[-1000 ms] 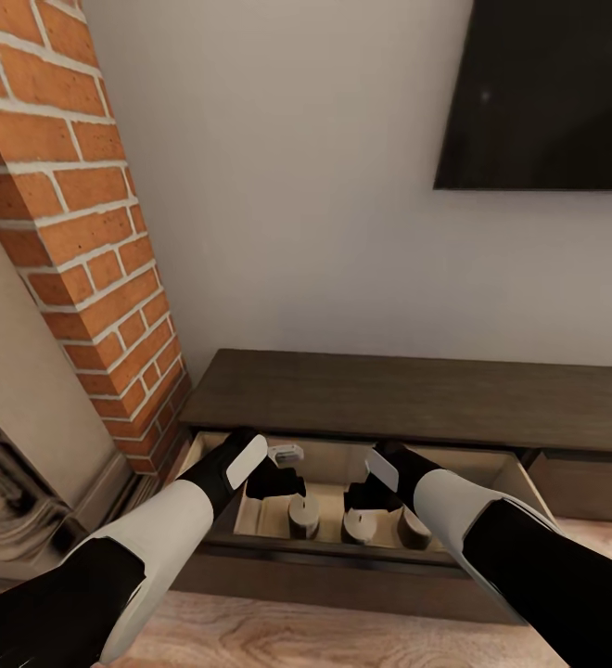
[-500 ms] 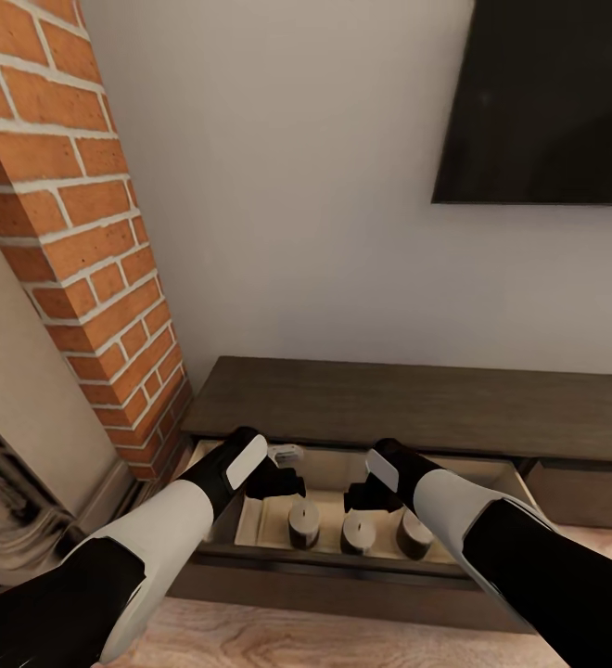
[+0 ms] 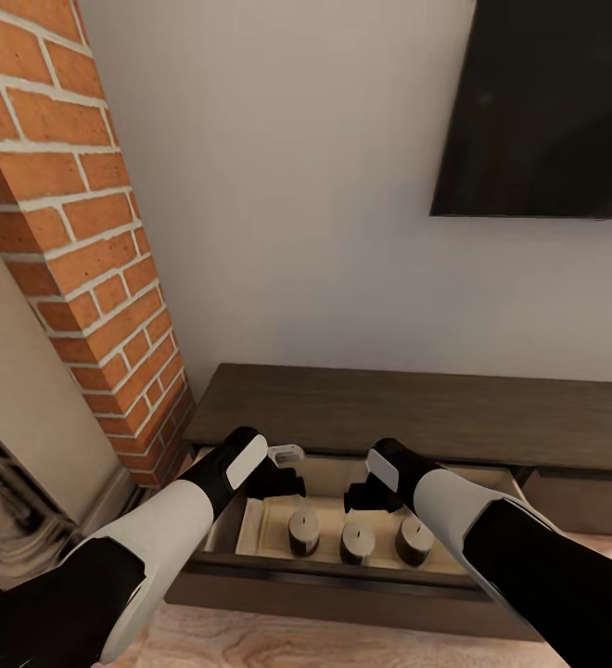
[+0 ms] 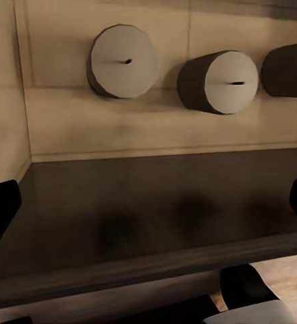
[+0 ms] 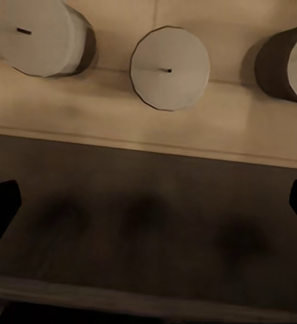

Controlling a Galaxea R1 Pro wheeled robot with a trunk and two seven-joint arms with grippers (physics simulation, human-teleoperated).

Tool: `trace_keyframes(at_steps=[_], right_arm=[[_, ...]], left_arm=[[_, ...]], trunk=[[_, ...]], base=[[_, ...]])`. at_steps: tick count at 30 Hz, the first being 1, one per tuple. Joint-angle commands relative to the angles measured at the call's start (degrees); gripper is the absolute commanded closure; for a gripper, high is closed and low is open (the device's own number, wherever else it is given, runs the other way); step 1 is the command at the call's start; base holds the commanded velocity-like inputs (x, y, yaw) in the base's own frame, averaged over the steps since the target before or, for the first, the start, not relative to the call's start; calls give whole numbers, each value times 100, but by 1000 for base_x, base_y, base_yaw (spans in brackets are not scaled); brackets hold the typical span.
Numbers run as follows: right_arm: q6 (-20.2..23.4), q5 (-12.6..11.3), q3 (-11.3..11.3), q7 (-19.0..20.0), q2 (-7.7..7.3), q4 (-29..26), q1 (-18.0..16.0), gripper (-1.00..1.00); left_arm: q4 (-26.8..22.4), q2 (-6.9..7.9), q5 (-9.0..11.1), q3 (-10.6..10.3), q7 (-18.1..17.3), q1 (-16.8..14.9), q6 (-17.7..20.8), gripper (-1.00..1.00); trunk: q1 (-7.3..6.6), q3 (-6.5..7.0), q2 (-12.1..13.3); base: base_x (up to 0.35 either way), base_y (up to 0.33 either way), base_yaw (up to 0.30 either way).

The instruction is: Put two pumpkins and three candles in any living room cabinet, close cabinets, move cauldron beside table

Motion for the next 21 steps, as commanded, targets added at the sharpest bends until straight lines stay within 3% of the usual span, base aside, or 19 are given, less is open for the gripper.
trace_keyframes(at_steps=[1,21], right_arm=[[19,-60,27,-47,-2,-13,-2,-100],[207,-66,20,-61,-9,-19,-3,-100]], left_arm=[[-2,0,54,-18,49,-4,11,-100],[94,0,62,-9,5,-4,56,-100]], trunk=[[-23,13,39],[-463,372,842]], base=[[0,0,0],[0,0,0]])
